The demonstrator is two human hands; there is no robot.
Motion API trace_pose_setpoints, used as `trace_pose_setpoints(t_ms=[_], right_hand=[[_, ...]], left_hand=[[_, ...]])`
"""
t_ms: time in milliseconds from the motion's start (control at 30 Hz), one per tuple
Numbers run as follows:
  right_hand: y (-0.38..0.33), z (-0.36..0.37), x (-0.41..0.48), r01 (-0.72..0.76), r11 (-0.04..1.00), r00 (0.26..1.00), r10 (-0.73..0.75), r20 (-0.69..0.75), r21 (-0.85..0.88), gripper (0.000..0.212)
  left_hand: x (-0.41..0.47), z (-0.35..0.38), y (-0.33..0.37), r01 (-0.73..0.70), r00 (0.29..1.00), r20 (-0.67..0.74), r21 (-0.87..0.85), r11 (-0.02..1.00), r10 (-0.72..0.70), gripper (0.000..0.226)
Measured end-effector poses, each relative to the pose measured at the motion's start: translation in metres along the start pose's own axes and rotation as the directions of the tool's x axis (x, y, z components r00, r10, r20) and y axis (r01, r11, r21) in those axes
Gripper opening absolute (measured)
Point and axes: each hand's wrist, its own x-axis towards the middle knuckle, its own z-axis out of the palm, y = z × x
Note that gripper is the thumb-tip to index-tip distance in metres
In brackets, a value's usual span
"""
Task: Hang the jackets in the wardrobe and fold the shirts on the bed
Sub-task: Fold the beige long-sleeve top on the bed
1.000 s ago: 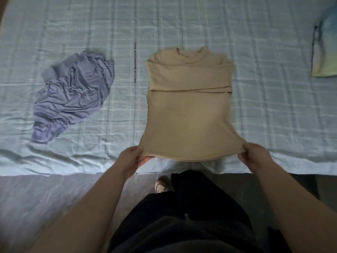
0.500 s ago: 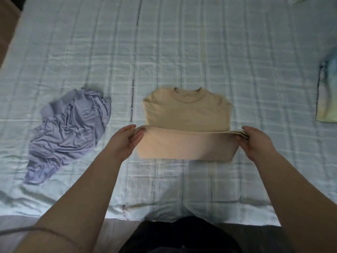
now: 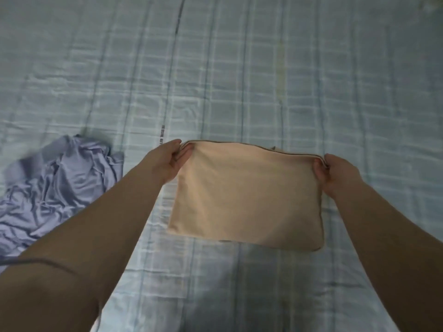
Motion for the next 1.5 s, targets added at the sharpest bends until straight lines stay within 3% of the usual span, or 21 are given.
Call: trace_pose_setpoints(t_ms=[133, 167, 233, 300, 333, 400, 467, 533, 600, 633, 700, 800, 1067, 1367, 1500], right_hand=[[-0.004, 0.021, 0.029, -0.100, 0.994, 0.995, 0.099, 0.009, 0.040, 0.051], [-0.004, 0.028, 0.037, -0.153, 0.972, 0.988, 0.153, 0.011, 0.180, 0.047], [-0.006, 0.041, 0.043, -0.271, 0.814, 0.962, 0.253, 0.106, 0.513, 0.032], [-0.005, 0.051, 0.045, -0.272, 0.616, 0.949, 0.301, 0.098, 0.739, 0.038], [-0.003, 0.056, 0.043, -0.237, 0.586, 0.951, 0.302, 0.063, 0.774, 0.043], [-0.001, 0.062, 0.026, -0.102, 0.717, 0.976, 0.206, -0.071, 0.690, 0.039], [0.005, 0.061, -0.002, 0.048, 0.919, 0.975, 0.042, -0.218, 0.392, 0.034], [0.020, 0.059, -0.032, 0.209, 0.972, 0.961, -0.184, -0.208, 0.106, 0.036], [0.043, 0.059, -0.057, 0.423, 0.897, 0.893, -0.436, -0.113, -0.126, 0.043], [0.054, 0.060, -0.066, 0.514, 0.822, 0.841, -0.539, -0.046, -0.243, 0.047], [0.077, 0.064, -0.077, 0.572, 0.705, 0.793, -0.607, 0.061, -0.419, 0.053], [0.099, 0.070, -0.086, 0.542, 0.653, 0.806, -0.582, 0.106, -0.529, 0.056], [0.133, 0.087, -0.077, 0.486, 0.613, 0.834, -0.538, 0.122, -0.622, 0.066], [0.140, 0.089, -0.073, 0.473, 0.676, 0.854, -0.509, 0.106, -0.565, 0.068], [0.131, 0.074, -0.080, 0.504, 0.776, 0.854, -0.512, 0.087, -0.380, 0.062]], left_hand=[[0.045, 0.011, -0.012, 0.060, 0.998, -0.007, 0.033, 0.998, -0.059, 0.006], [0.052, 0.014, -0.015, 0.065, 0.998, -0.007, 0.038, 0.997, -0.065, 0.010], [0.057, 0.017, -0.023, 0.043, 0.999, -0.010, 0.023, 0.999, -0.043, 0.011], [0.058, 0.015, -0.031, -0.035, 0.999, 0.018, 0.036, 0.999, 0.034, 0.003], [0.056, 0.013, -0.036, -0.090, 0.995, 0.043, 0.094, 0.992, 0.086, 0.013], [0.048, 0.007, -0.051, -0.241, 0.969, 0.036, 0.362, 0.901, 0.244, 0.035], [0.031, -0.002, -0.068, -0.393, 0.889, 0.101, 0.670, 0.630, 0.447, 0.039], [0.014, -0.021, -0.088, -0.531, 0.788, 0.368, 0.812, 0.242, 0.494, 0.046], [0.009, -0.048, -0.110, -0.644, 0.637, 0.677, 0.730, -0.227, 0.370, 0.049], [0.007, -0.060, -0.119, -0.654, 0.574, 0.766, 0.642, -0.400, 0.291, 0.050], [0.002, -0.079, -0.135, -0.612, 0.573, 0.792, 0.585, -0.532, 0.211, 0.051], [-0.006, -0.090, -0.144, -0.530, 0.620, 0.757, 0.598, -0.601, 0.207, 0.056], [0.016, -0.110, -0.156, -0.448, 0.589, 0.780, 0.532, -0.718, 0.211, 0.059], [0.020, -0.108, -0.157, -0.430, 0.630, 0.748, 0.560, -0.708, 0.208, 0.061], [0.000, -0.096, -0.149, -0.464, 0.640, 0.737, 0.596, -0.655, 0.217, 0.058]])
